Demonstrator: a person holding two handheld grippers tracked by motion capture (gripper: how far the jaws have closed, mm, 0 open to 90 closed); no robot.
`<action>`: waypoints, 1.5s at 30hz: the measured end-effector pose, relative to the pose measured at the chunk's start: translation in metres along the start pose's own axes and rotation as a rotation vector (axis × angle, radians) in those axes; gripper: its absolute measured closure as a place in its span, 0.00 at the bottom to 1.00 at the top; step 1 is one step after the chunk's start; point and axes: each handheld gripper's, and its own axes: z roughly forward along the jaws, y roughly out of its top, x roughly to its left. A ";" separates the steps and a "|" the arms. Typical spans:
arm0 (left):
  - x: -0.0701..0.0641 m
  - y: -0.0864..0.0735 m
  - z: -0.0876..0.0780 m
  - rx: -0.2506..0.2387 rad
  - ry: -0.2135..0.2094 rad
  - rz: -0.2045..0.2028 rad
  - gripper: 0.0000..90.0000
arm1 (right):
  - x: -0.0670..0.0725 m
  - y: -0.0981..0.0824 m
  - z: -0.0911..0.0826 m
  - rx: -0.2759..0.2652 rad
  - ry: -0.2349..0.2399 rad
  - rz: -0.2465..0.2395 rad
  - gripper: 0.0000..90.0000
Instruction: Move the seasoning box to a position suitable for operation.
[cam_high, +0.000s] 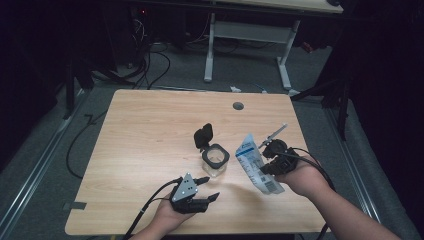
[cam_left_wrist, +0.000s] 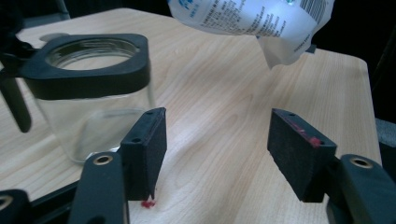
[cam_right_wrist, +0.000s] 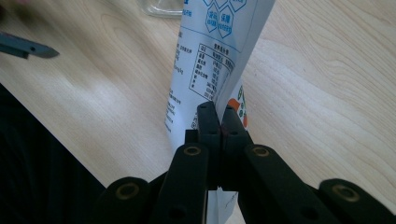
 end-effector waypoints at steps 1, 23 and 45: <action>-0.001 0.001 0.001 0.009 -0.005 0.000 0.41 | 0.000 0.001 0.000 -0.002 0.002 -0.003 1.00; -0.021 0.018 0.031 -0.006 -0.073 0.015 0.32 | 0.027 0.027 0.001 0.010 0.011 -0.041 1.00; -0.033 0.029 0.077 0.008 -0.076 -0.005 0.27 | 0.034 0.034 0.003 -0.009 0.037 -0.037 1.00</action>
